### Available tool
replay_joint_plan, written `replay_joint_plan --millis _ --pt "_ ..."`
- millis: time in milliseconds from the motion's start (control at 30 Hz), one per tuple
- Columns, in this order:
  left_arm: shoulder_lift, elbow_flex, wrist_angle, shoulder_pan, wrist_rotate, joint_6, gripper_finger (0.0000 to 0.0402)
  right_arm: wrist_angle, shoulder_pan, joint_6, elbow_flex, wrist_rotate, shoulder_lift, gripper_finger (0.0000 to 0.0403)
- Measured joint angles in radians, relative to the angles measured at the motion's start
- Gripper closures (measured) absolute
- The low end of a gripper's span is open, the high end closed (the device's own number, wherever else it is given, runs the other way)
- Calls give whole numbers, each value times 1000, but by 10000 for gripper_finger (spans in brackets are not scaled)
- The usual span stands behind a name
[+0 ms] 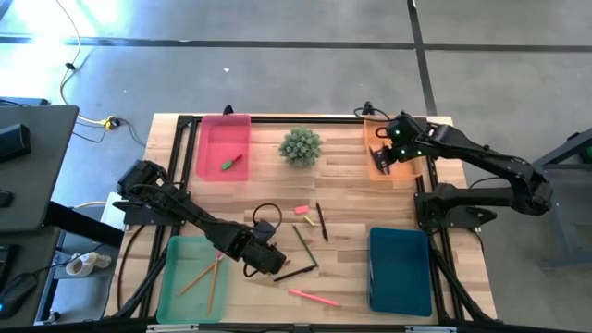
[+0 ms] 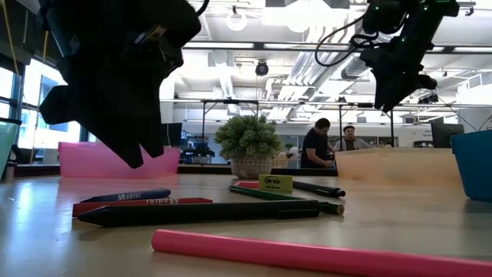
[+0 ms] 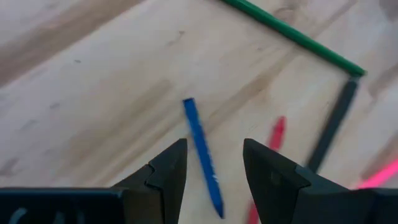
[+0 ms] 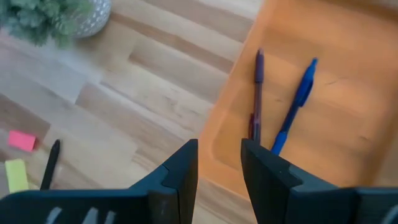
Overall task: Sort crayons/erasers/pens/pencils in bins
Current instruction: Put the blue crayon into the blue bin
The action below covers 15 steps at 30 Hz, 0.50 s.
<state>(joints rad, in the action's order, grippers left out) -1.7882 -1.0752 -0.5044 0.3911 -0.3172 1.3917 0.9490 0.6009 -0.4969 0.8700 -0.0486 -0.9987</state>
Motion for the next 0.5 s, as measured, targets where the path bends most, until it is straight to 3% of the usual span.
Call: replay_joint_plan --millis 500 --pt "-38 0 10 0 9 -14 257 5 -47 -30 0 -30 -4 289"
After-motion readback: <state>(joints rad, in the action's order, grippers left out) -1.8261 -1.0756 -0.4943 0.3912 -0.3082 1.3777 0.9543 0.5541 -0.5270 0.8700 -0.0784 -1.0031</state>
